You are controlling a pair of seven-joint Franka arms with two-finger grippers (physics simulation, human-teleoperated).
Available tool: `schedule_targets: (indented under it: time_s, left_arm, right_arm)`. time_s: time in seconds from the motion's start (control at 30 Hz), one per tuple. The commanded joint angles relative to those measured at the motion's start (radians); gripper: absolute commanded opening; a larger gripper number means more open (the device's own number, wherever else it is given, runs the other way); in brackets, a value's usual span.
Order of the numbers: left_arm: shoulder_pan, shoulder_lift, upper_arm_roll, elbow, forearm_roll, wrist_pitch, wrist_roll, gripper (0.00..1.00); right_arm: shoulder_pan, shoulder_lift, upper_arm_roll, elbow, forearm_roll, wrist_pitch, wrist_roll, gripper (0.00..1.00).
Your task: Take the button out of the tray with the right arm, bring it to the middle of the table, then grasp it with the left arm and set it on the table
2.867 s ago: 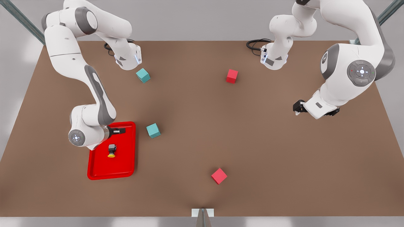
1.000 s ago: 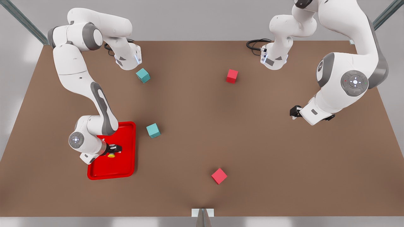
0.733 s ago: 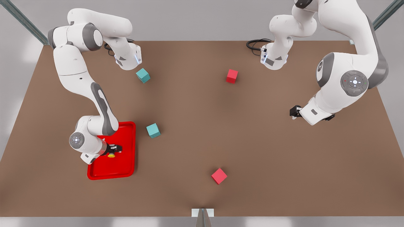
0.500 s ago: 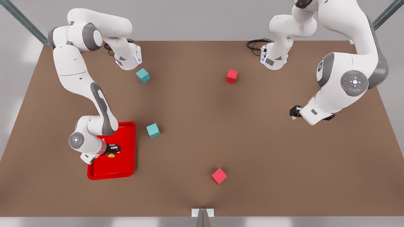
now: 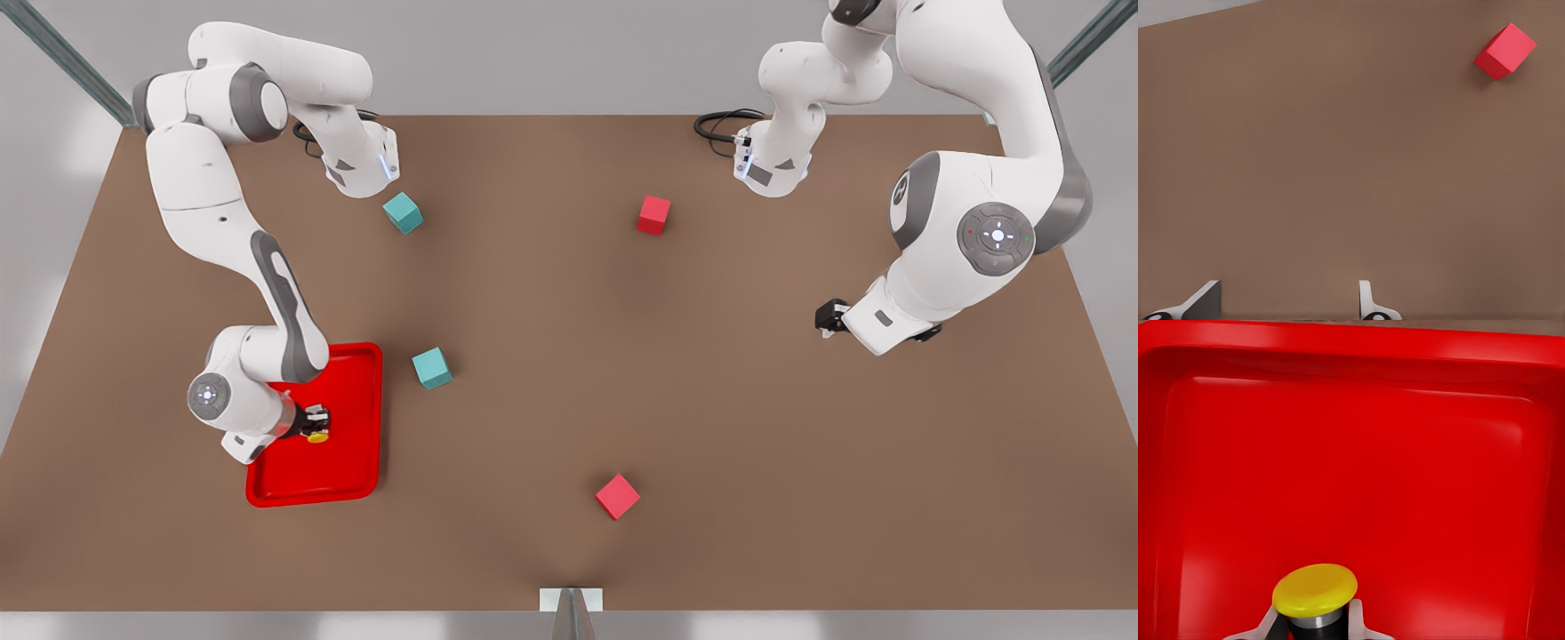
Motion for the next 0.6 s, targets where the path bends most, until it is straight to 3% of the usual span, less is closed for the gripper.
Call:
schedule_targets:
  time_s: [0.0, 0.13, 0.23, 0.33, 0.57]
  left_arm:
    - [0.000, -0.001, 0.000, 0.000, 0.001, -0.001, -0.001, 1.00]
    - [0.000, -0.001, 0.000, 0.000, 0.001, -0.001, -0.001, 1.00]
    - [0.000, -0.001, 0.000, 0.000, 0.001, -0.001, -0.001, 1.00]
    - [0.000, -0.003, 0.000, 0.000, 0.001, -0.002, -0.001, 1.00]
    - [0.000, -0.003, 0.000, 0.000, 0.001, -0.002, -0.001, 1.00]
  right_arm:
    - [0.003, -0.002, 0.003, 0.002, -0.001, -0.036, 0.002, 0.45]
    - [0.038, -0.003, 0.017, 0.136, 0.056, -0.308, 0.164, 0.45]
    - [0.065, -0.003, 0.052, 0.138, 0.087, -0.366, 0.235, 0.45]
    - [0.061, -0.005, 0.178, 0.147, 0.088, -0.397, 0.364, 0.45]
    - [0.462, 0.000, 0.178, 0.327, 0.088, -0.337, 1.020, 0.45]
